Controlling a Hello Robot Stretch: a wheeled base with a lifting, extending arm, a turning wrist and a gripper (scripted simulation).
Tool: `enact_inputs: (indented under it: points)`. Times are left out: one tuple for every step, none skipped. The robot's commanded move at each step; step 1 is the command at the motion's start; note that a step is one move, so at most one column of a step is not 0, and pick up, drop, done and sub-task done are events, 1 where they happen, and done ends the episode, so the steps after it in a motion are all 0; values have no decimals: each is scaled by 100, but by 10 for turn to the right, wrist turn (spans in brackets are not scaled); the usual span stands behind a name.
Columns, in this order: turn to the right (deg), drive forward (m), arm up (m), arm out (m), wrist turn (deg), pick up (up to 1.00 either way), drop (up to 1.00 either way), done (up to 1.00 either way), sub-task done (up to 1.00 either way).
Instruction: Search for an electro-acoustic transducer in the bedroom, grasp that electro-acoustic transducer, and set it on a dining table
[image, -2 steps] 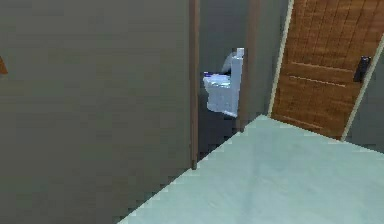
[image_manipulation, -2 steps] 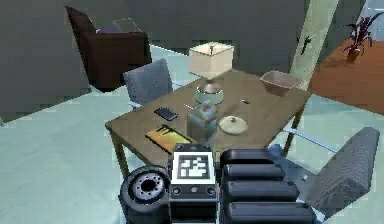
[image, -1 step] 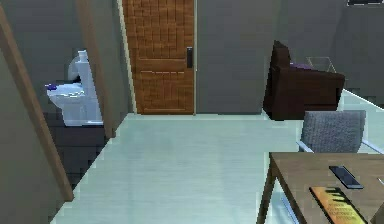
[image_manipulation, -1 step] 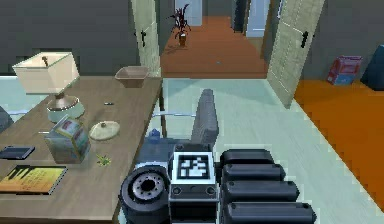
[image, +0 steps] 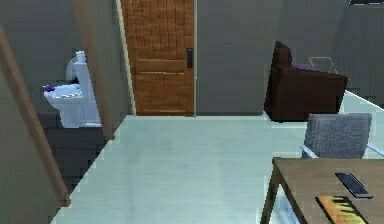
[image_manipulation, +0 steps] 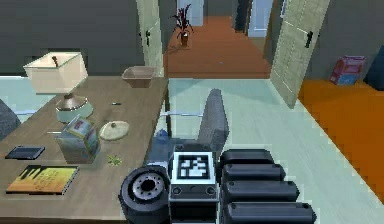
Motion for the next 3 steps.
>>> enact_inputs:
  points:
    - [0, 100, 0, 0, 0, 0, 0, 0, 0]
    - [90, 0, 0, 0, 0, 0, 0, 0, 0]
    - [0, 20, 0, 0, 0, 0, 0, 0, 0]
